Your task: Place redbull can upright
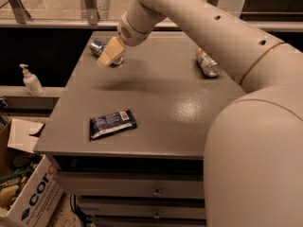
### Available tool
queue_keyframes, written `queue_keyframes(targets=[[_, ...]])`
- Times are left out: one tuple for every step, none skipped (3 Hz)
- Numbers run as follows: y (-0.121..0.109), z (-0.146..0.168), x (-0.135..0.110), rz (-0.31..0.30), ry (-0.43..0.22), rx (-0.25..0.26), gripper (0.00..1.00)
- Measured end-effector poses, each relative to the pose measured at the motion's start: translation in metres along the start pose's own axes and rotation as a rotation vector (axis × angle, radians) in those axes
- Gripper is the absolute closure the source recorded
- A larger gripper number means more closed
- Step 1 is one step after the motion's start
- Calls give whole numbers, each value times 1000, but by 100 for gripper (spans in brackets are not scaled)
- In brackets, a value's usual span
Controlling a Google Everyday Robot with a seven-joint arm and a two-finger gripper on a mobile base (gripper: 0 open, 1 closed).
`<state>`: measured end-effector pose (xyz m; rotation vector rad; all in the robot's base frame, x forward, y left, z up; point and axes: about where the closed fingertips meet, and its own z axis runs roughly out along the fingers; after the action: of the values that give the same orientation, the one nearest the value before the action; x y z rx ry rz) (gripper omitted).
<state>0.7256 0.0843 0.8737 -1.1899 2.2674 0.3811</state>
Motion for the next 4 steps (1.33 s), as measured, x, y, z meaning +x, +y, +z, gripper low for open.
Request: queue_keyframes(targets=[[2, 19, -13, 19, 4, 3, 0], [1, 36, -24, 16, 25, 10, 0], [-3, 51, -33, 1, 62, 26, 0], [-10, 65, -37, -21, 106, 43, 0]])
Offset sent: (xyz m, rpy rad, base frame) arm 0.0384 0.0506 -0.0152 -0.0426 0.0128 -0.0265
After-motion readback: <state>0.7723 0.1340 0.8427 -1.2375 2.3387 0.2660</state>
